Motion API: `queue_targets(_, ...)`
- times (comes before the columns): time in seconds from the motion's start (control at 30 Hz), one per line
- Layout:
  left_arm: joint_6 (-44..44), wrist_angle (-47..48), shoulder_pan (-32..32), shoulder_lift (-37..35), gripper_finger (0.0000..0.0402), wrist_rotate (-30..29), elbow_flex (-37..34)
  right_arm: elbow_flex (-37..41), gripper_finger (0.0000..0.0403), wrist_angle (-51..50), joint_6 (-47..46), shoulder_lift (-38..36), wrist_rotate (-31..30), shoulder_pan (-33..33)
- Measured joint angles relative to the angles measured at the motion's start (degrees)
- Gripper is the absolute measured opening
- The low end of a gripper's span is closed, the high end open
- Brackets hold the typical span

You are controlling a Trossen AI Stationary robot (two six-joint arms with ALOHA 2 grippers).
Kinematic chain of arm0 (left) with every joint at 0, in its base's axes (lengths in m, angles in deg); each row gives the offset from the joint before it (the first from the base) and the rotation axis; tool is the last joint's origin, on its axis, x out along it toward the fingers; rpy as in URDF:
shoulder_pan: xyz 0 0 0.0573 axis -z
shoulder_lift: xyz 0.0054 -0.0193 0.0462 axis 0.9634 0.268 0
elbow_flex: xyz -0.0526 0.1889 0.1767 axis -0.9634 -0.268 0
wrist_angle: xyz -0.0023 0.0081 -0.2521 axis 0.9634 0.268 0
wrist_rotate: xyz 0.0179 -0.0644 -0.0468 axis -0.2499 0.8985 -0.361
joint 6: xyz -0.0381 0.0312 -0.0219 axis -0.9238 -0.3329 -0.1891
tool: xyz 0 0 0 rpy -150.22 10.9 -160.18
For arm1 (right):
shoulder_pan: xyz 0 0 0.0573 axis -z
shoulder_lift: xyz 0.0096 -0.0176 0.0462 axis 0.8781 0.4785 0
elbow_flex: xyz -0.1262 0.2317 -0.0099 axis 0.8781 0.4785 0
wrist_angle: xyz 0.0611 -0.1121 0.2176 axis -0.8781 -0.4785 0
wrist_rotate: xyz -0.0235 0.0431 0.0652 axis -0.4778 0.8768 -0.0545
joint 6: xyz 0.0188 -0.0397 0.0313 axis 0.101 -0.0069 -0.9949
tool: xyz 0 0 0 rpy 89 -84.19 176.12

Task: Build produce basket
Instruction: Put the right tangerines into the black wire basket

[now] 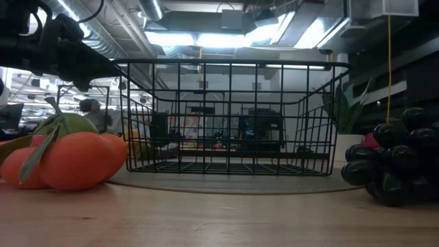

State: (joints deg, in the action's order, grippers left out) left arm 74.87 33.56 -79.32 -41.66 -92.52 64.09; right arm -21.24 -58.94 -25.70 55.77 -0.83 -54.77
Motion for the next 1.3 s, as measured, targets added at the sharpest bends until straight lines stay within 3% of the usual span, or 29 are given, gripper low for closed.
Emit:
queue_targets(0.27,0.0,0.0,0.0,0.0,0.0069,0.0,0.0,25.4,0.0000,28.6,-5.1,-11.0,8.8,0.1)
queue_targets(0.4,0.0,0.0,0.0,0.0,0.0069,0.0,0.0,36.8,0.0000,46.5,-5.8,-11.5,9.5,0.0)
queue_targets(0.63,-0.1,0.0,0.0,0.0,0.0069,0.0,0.0,49.5,0.0000,70.4,-9.4,-9.6,19.2,-0.1)
queue_targets(0.83,-0.1,0.0,0.0,0.0,0.0069,0.0,0.0,53.6,0.0000,72.8,-5.2,-7.9,28.4,-0.2)
queue_targets(1.1,-0.1,0.0,0.0,0.0,0.0069,-0.1,0.0,51.8,0.0000,73.9,1.9,-3.7,36.3,-3.5)
queue_targets(1.2,-0.1,0.0,0.0,0.0,0.0069,-0.1,0.0,50.8,0.0000,73.7,5.2,-2.0,36.7,-4.8)
queue_targets(1.3,-0.1,0.0,0.0,0.0,0.0069,-0.1,0.0,50.5,0.0000,73.6,6.0,-0.3,33.5,-5.1)
